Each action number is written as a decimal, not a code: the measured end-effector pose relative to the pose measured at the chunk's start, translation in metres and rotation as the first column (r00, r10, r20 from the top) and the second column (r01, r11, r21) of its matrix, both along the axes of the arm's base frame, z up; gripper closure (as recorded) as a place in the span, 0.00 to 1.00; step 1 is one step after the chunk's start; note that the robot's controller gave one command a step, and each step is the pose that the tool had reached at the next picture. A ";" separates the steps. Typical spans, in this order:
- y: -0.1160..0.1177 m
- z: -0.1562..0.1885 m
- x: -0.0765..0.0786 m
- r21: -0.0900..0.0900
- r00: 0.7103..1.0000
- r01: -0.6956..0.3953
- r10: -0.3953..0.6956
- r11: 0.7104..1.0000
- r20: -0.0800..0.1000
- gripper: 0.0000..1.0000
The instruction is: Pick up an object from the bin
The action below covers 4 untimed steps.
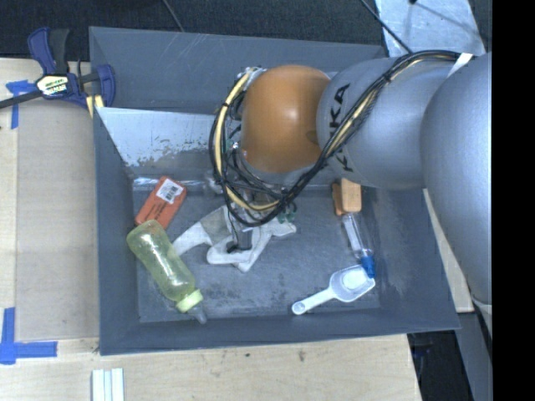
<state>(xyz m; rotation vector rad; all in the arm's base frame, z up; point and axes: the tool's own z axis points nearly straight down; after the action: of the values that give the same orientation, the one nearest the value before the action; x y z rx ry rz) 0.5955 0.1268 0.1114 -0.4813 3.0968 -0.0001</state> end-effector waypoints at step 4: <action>-0.019 -0.036 0.008 0.000 0.969 -0.245 0.245 0.969 0.000 1.00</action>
Offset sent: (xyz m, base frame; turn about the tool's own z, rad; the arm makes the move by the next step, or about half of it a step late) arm 0.0145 -0.0171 -0.0414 -0.1540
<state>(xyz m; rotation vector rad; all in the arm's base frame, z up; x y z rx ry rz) 0.6033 0.1079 0.0756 -0.8604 3.0137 0.0017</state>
